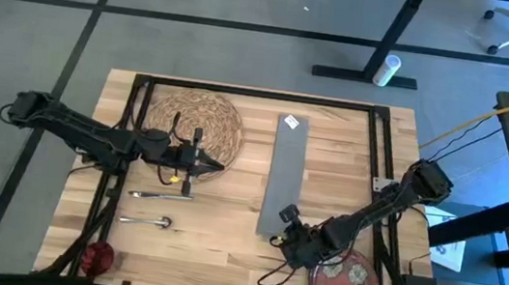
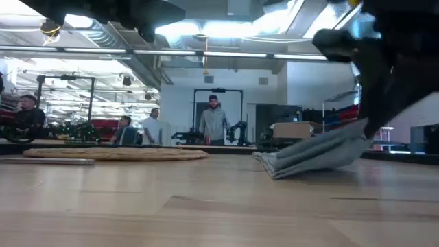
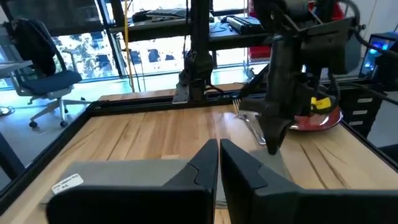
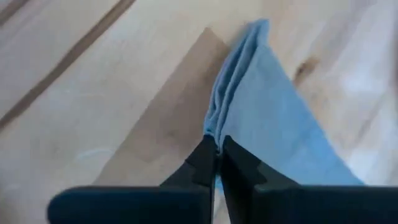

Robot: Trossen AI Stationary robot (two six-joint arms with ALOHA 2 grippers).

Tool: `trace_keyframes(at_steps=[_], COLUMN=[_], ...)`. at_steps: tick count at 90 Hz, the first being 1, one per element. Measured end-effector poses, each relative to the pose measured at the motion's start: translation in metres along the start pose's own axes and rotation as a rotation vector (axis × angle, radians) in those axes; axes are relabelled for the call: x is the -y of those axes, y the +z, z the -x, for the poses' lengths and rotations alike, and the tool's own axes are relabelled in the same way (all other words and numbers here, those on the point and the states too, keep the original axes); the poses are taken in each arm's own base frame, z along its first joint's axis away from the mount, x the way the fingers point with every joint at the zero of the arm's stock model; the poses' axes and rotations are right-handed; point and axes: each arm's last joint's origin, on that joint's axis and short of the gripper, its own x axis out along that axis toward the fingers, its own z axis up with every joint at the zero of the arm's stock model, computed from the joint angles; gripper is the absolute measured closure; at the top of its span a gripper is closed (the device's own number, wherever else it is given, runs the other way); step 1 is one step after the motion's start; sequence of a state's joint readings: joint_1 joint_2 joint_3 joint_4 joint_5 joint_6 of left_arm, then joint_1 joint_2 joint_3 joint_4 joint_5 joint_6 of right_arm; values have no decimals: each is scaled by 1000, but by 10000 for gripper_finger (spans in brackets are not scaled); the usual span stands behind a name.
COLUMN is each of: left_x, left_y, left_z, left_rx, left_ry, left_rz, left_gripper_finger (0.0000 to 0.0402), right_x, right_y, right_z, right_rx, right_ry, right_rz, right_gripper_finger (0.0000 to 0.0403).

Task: Set table place
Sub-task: Fold the gray table napkin

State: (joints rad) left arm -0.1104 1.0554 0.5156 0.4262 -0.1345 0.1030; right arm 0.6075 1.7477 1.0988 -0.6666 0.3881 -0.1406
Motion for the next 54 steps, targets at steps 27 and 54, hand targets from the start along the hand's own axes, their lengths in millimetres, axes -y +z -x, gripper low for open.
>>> trace_keyframes(at_steps=[27, 54], left_x=[0, 0], left_y=[0, 0], left_z=[0, 0], left_rx=[0, 0], left_ry=[0, 0], left_rz=[22, 32], left_gripper_finger=[402, 402], right_x=[17, 36], right_y=[18, 28], right_z=[32, 66], right_rx=[-26, -76], right_ry=[-34, -139], right_rz=[16, 52], right_gripper_finger=[402, 403])
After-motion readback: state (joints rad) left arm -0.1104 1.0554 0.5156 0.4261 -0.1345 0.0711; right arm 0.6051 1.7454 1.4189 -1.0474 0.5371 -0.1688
